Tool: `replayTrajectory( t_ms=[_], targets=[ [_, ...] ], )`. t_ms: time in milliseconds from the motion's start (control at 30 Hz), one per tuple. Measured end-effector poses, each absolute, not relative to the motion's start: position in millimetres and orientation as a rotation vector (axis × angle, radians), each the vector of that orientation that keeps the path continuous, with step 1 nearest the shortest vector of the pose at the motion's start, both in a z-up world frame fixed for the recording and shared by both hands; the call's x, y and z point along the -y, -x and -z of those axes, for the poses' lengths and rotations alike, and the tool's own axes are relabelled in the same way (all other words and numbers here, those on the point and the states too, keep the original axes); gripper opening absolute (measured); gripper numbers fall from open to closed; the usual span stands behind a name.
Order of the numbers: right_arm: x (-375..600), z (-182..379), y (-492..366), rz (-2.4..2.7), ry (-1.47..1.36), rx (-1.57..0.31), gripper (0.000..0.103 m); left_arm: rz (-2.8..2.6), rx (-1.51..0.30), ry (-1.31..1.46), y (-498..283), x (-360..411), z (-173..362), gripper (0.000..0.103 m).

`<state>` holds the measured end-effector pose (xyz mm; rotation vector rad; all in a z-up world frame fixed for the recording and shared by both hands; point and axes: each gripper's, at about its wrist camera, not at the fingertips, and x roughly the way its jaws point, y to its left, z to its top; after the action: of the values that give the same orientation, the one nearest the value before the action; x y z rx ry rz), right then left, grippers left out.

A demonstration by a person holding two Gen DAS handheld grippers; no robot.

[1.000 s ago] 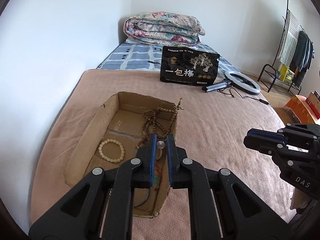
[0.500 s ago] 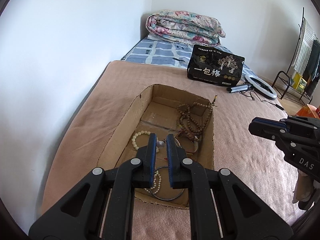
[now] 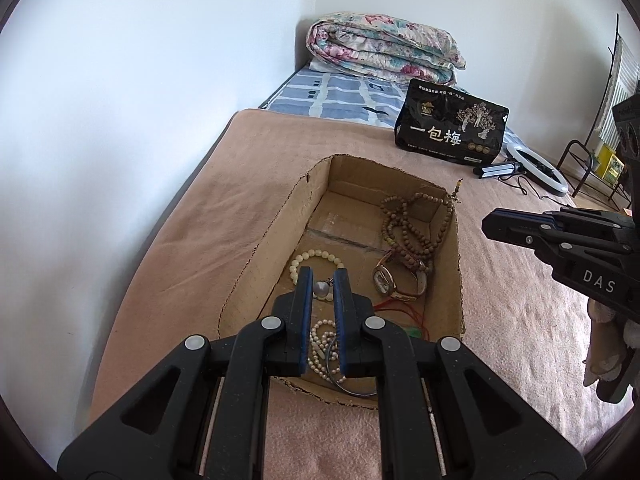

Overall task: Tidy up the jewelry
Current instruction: 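Open left tool releasing its pearl into box while right tool releases its pearl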

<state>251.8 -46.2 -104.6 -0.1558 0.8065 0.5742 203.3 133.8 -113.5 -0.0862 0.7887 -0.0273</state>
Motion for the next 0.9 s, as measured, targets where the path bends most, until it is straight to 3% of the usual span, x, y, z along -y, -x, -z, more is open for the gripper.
replayTrajectory(
  t_ms=[767,800,867,900],
  targets=[
    [14.3,112.7,-283.4,-0.587,0.169,-0.842,0.008,0.028,-0.791,0.121,-208.5,-141.5,110.6,0.009],
    [15.7,112.7,-284.8,-0.587,0.163,-0.843,0.009,0.028,-0.79,0.119,-208.6,-141.3,110.4,0.009],
    [18.0,111.3,-285.9,-0.578,0.156,-0.833,0.024,0.027,-0.789,0.113,-208.2,-140.9,110.0,0.009],
    [19.1,110.2,-286.2,-0.572,0.154,-0.825,0.027,0.026,-0.791,0.114,-208.1,-141.6,110.2,0.009]
  ],
)
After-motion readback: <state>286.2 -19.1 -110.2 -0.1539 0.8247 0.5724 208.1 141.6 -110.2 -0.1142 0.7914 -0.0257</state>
